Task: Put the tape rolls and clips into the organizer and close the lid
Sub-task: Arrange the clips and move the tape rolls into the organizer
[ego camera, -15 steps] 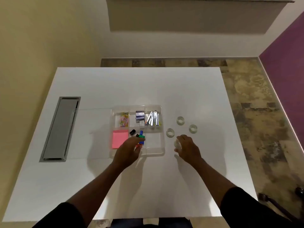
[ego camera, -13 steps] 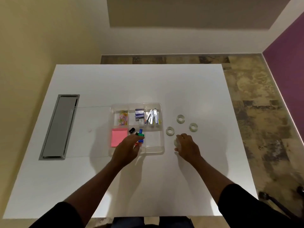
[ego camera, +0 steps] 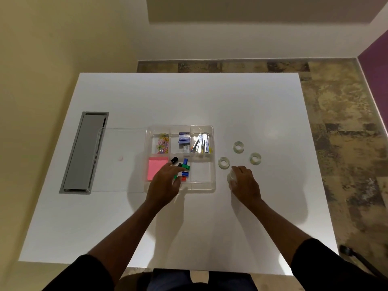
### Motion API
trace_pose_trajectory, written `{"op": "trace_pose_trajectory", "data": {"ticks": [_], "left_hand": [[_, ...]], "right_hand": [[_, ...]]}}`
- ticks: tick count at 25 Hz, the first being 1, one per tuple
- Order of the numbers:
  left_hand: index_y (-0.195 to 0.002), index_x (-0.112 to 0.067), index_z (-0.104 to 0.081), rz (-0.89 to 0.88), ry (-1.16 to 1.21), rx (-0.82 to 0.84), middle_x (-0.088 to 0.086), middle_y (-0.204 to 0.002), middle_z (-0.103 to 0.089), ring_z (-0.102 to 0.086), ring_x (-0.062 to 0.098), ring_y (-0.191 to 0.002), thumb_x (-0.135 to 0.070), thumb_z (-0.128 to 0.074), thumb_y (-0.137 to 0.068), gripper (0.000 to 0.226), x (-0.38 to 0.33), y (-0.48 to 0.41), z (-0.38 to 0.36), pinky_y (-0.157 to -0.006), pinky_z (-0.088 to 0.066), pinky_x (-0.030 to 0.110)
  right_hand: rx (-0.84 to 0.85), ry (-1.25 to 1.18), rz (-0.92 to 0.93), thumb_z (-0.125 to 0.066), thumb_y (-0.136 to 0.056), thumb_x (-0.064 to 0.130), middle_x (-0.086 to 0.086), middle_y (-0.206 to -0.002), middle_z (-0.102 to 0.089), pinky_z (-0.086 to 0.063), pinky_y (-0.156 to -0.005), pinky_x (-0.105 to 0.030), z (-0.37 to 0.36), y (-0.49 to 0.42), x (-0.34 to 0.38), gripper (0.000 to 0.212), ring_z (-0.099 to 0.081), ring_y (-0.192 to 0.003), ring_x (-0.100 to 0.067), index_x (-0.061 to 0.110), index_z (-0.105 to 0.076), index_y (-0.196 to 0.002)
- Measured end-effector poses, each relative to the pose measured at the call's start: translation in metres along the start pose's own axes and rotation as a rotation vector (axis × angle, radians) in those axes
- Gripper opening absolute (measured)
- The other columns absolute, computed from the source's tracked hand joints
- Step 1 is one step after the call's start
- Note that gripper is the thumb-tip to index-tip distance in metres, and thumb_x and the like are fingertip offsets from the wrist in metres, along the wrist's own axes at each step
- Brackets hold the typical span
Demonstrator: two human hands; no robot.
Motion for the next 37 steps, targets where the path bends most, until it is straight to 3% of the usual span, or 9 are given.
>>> {"op": "trace_pose_trajectory", "data": {"ticks": [2, 6, 12, 16, 22, 25, 32, 34, 37], "left_hand": [[-0.134, -0.015, -0.072, 0.008, 0.012, 0.003, 0.010, -0.144, -0.070, -0.052, 0.029, -0.149, -0.012, -0.072, -0.099, 0.036, 0.003, 0.000, 0.004, -0.121, -0.047, 0.050], [-0.136, -0.015, -0.071, 0.024, 0.018, 0.016, 0.009, -0.147, -0.068, -0.049, 0.032, -0.152, -0.013, -0.072, -0.099, 0.037, 0.013, 0.000, 0.011, -0.120, -0.045, 0.051], [-0.137, -0.018, -0.069, 0.028, 0.002, 0.040, 0.005, -0.149, -0.067, -0.047, 0.028, -0.153, -0.020, -0.071, -0.099, 0.039, 0.019, -0.005, 0.012, -0.121, -0.044, 0.048], [-0.138, -0.018, -0.069, 0.033, 0.008, 0.042, 0.004, -0.148, -0.067, -0.049, 0.026, -0.151, -0.020, -0.072, -0.098, 0.040, 0.026, -0.003, 0.009, -0.120, -0.046, 0.047], [-0.137, -0.019, -0.070, 0.028, -0.003, 0.064, 0.004, -0.150, -0.065, -0.050, 0.025, -0.149, -0.022, -0.072, -0.098, 0.040, 0.034, 0.000, 0.008, -0.119, -0.048, 0.046], [-0.139, -0.020, -0.069, 0.030, 0.010, 0.073, 0.005, -0.155, -0.060, -0.049, 0.025, -0.149, -0.023, -0.073, -0.097, 0.042, 0.033, -0.001, 0.007, -0.115, -0.049, 0.041], [-0.138, -0.019, -0.069, 0.015, 0.024, 0.080, 0.006, -0.155, -0.060, -0.049, 0.026, -0.150, -0.018, -0.072, -0.097, 0.042, 0.027, -0.002, 0.005, -0.118, -0.051, 0.048], [-0.138, -0.019, -0.069, 0.017, 0.009, 0.080, 0.006, -0.155, -0.060, -0.049, 0.026, -0.150, -0.018, -0.072, -0.097, 0.042, 0.028, -0.002, 0.004, -0.118, -0.051, 0.049], [-0.138, -0.019, -0.068, 0.021, -0.023, 0.075, 0.007, -0.156, -0.059, -0.050, 0.027, -0.150, -0.019, -0.073, -0.097, 0.042, 0.030, -0.003, 0.003, -0.118, -0.052, 0.049]], "right_hand": [[-0.069, -0.159, -0.035, -0.070, -0.096, 0.020, -0.009, -0.131, -0.062, -0.061, -0.087, -0.044, 0.011, -0.003, 0.009, 0.046, -0.057, -0.122, -0.032, 0.010, -0.059, -0.139], [-0.157, -0.212, 0.061, -0.079, -0.091, 0.023, -0.008, -0.130, -0.065, -0.057, -0.085, -0.037, 0.026, -0.015, 0.055, 0.051, -0.060, -0.119, -0.029, 0.012, -0.062, -0.138], [-0.013, -0.005, 0.229, -0.072, -0.096, 0.025, -0.011, -0.137, -0.064, -0.059, -0.095, -0.034, -0.002, -0.039, 0.133, 0.047, -0.061, -0.124, -0.025, 0.009, -0.059, -0.139], [0.041, 0.063, 0.167, -0.072, -0.098, 0.016, -0.013, -0.136, -0.063, -0.062, -0.094, -0.034, -0.022, -0.048, 0.148, 0.044, -0.061, -0.125, -0.026, 0.006, -0.059, -0.138], [0.051, 0.000, 0.113, -0.073, -0.097, 0.009, -0.014, -0.139, -0.061, -0.062, -0.096, -0.032, -0.029, -0.052, 0.146, 0.047, -0.063, -0.124, -0.025, 0.004, -0.056, -0.141], [0.024, -0.066, 0.111, -0.068, -0.099, 0.005, -0.014, -0.136, -0.063, -0.060, -0.094, -0.030, -0.023, -0.050, 0.141, 0.038, -0.066, -0.119, -0.025, 0.005, -0.060, -0.135], [-0.240, -0.139, 0.022, -0.056, -0.104, 0.013, -0.015, -0.115, -0.068, -0.058, -0.079, -0.040, 0.032, -0.049, 0.086, 0.022, -0.067, -0.104, -0.033, 0.006, -0.069, -0.120], [-0.198, -0.126, -0.061, -0.057, -0.103, 0.013, -0.017, -0.125, -0.063, -0.058, -0.084, -0.046, 0.032, -0.052, 0.061, 0.027, -0.062, -0.115, -0.036, 0.006, -0.064, -0.128], [0.011, -0.079, -0.082, -0.067, -0.097, 0.015, -0.015, -0.142, -0.053, -0.059, -0.095, -0.050, 0.012, -0.056, 0.044, 0.049, -0.053, -0.133, -0.038, 0.008, -0.053, -0.143]]}}
Point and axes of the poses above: each hand's wrist, its own y-axis away from the middle knuckle, its own z-axis out of the back of the hand, x = y × z, the point moved 10 cm from there along -y, towards the middle knuckle
